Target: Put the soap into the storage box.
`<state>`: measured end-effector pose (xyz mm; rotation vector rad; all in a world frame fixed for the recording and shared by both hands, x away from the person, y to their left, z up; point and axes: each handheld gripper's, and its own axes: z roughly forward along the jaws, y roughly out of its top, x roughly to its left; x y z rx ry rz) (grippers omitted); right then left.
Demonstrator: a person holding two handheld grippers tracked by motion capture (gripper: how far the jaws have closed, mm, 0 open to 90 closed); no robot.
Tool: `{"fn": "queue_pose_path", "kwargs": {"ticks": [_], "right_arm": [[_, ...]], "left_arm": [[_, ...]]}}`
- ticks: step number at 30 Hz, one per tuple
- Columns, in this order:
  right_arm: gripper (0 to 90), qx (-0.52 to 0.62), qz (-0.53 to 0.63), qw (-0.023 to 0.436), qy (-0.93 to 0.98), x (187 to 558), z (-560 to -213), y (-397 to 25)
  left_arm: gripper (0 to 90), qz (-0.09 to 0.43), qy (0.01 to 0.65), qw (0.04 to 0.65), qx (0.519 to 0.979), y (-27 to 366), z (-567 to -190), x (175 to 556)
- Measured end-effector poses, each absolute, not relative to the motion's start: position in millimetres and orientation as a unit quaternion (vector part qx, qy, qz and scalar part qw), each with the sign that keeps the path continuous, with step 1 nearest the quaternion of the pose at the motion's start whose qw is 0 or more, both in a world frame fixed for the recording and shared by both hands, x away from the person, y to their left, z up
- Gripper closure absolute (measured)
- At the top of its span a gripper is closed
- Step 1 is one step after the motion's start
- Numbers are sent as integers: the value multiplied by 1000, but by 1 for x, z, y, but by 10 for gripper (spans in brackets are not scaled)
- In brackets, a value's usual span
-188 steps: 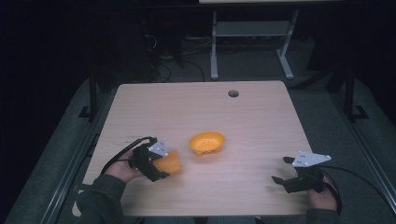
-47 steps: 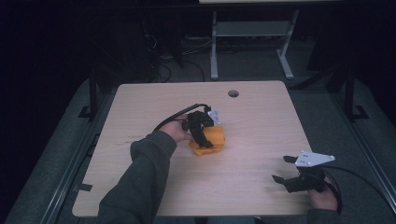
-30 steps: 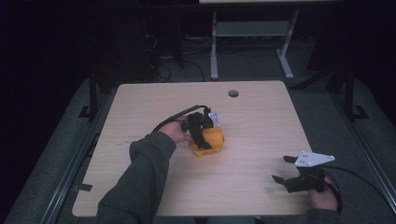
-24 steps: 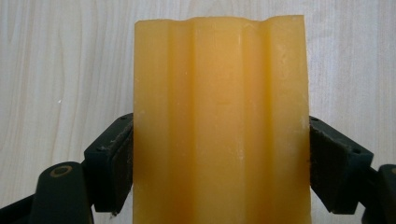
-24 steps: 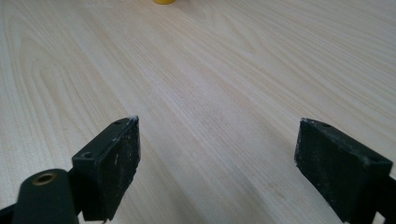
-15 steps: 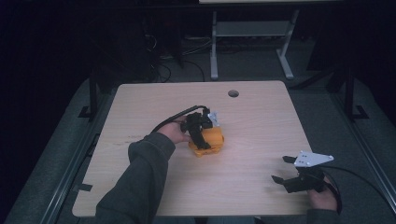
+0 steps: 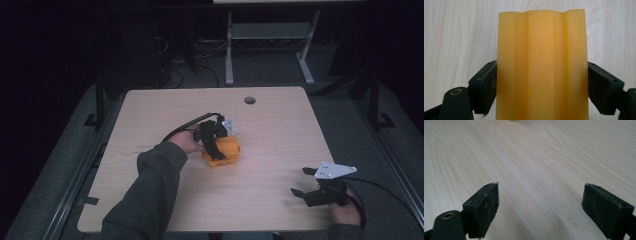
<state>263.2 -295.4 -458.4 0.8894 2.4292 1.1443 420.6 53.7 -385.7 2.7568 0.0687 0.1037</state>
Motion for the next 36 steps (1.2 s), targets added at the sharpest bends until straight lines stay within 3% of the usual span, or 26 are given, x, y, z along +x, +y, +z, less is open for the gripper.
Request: {"fn": "queue_pose_path", "kwargs": {"ticks": [36], "right_arm": [[137,311,396,158,849,264,-458,-294]], "left_arm": [[218,75,35,218,972,90,-355,400]]}}
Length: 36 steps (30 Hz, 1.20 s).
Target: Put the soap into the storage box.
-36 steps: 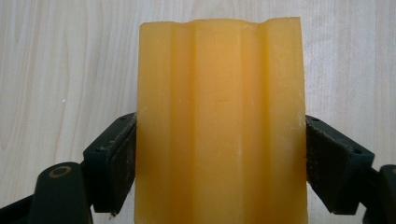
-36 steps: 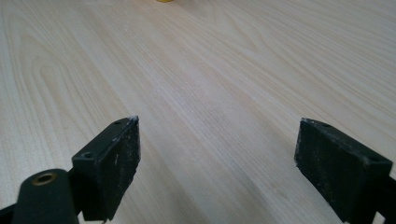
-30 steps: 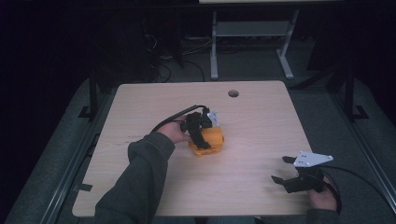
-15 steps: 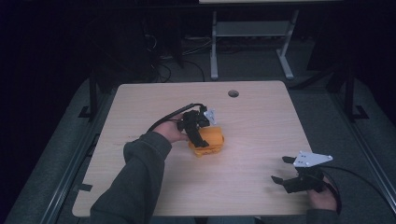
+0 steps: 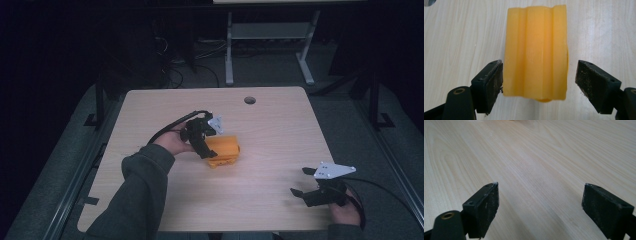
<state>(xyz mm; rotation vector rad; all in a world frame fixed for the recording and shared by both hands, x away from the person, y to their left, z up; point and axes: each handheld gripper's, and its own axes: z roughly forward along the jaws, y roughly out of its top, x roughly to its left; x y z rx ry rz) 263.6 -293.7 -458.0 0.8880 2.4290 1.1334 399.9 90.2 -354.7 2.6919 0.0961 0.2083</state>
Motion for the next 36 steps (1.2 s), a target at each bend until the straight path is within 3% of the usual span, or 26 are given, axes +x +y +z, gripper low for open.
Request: {"fn": "queue_pose_path", "kwargs": {"ticks": [36], "right_arm": [[137,315,385,171,851,262,-456,-291]], "left_arm": [[224,97,66,258,959,143,-352,371]]}}
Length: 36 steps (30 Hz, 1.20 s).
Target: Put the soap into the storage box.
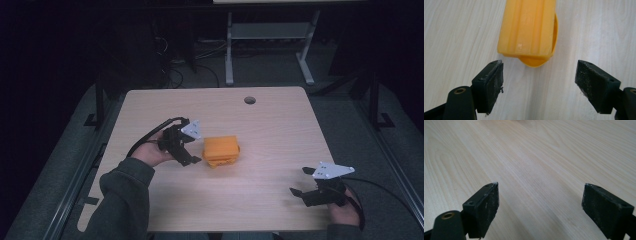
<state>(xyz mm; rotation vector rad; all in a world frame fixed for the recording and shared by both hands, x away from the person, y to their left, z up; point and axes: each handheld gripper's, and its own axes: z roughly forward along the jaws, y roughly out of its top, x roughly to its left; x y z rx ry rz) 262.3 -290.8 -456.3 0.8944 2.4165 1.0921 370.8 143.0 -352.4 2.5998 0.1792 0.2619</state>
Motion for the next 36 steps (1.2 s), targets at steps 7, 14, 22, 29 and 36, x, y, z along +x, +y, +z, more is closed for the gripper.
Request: {"fn": "queue_pose_path", "kwargs": {"ticks": [7,14,22,29,36], "right_arm": [[137,314,385,173,851,262,-456,-291],[137,315,383,175,850,261,-456,-291],[137,317,380,176,851,261,-456,-291],[137,319,380,179,850,260,-456,-291],[137,322,377,180,849,260,-456,-291]], "left_arm": [[225,93,73,263,958,151,-357,365],[220,94,79,264,957,159,-362,358],[214,105,86,275,952,167,-360,350],[204,111,91,275,951,179,-365,339],[207,104,105,281,948,188,-372,333]]}}
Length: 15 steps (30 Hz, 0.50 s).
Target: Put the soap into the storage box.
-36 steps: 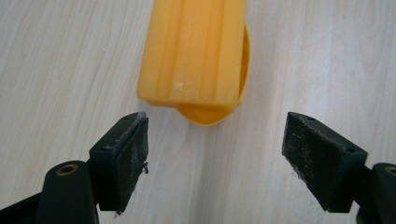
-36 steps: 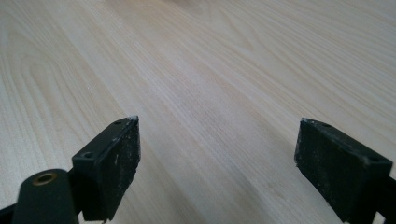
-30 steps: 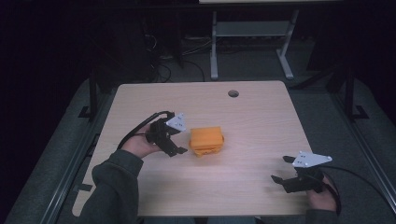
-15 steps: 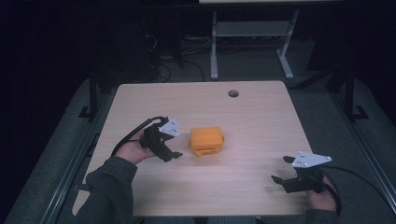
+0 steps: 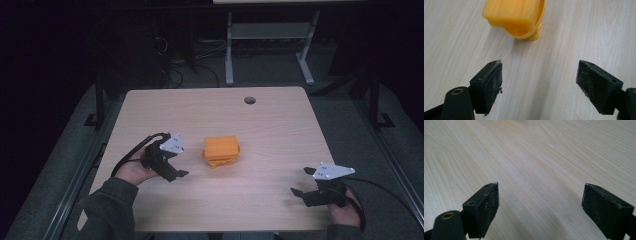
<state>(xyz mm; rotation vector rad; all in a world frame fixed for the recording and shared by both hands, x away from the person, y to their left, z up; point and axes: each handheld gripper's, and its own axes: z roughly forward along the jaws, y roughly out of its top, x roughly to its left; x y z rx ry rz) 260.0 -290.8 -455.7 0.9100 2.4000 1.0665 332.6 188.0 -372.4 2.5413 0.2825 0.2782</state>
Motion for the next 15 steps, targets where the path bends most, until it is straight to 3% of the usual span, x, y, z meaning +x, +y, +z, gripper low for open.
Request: {"fn": "queue_pose_path", "kwargs": {"ticks": [15], "right_arm": [[137,325,376,180,849,260,-457,-292]], "left_arm": [[181,110,113,295,942,198,-385,314]]}}
